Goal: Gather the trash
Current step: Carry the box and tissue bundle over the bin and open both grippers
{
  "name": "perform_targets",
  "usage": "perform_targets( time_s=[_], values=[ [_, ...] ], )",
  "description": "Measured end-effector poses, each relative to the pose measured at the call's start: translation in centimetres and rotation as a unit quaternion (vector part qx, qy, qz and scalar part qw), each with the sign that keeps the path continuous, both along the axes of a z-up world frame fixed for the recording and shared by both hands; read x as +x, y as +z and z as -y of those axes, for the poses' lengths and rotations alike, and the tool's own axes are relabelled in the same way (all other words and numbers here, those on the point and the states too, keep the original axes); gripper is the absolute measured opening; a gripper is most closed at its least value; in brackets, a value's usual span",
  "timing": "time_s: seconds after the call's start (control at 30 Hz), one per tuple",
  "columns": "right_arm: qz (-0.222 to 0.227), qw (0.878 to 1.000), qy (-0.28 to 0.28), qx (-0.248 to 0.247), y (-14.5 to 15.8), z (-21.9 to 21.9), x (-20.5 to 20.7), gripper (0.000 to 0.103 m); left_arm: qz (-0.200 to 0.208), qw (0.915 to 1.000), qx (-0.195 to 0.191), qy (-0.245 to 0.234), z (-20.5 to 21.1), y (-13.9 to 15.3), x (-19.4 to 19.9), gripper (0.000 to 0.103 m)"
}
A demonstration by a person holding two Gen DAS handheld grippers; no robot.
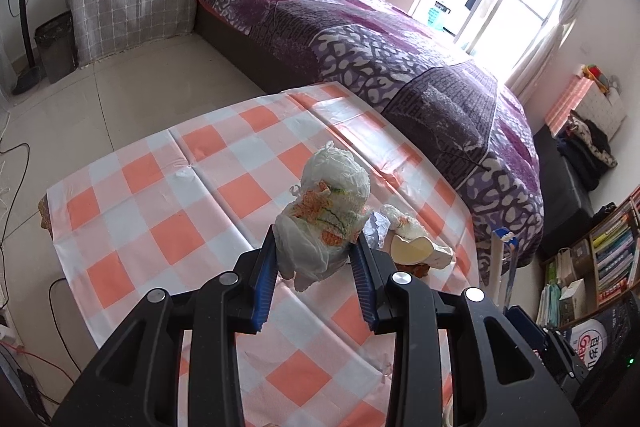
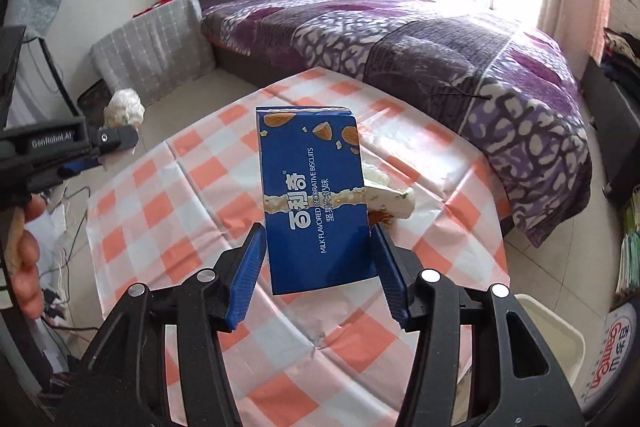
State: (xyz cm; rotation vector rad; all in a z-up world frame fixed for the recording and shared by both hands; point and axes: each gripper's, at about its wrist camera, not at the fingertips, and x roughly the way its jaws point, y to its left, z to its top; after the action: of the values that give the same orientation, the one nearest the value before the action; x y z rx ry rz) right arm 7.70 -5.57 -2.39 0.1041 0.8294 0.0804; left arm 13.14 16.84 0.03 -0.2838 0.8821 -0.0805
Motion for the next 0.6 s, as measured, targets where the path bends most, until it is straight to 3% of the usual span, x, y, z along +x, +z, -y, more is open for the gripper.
perform_targets(
  time_s=[0.1,0.2,0.33,0.6],
  values=[
    [0.0,0.999,-0.045,0.018,-0.9,2.1,-0.9,0.052,0.0,0.9999,0.012,-0.012,1.2,-0.2,-0.1,0.035],
    [-0.028,0.994,-0.088,0.052,-2.1,4.4,-1.1,0.052,0.0,0.9994,0.025,-0.025,2.6,-0.5,-0.4,0.035],
    [-0.034,0.987,-0.147,0.057,-2.5,7.2,-1.8,0.052,-0.005,0.9981,0.035,-0.05,4.9,-1.1,-0.8,0.035],
    [-0.037,0.973,-0.214,0.075,-2.3,11.9,-3.9,0.052,-0.005,0.993,0.056,-0.104,10.0,-2.1,-2.2,0.035]
  ],
)
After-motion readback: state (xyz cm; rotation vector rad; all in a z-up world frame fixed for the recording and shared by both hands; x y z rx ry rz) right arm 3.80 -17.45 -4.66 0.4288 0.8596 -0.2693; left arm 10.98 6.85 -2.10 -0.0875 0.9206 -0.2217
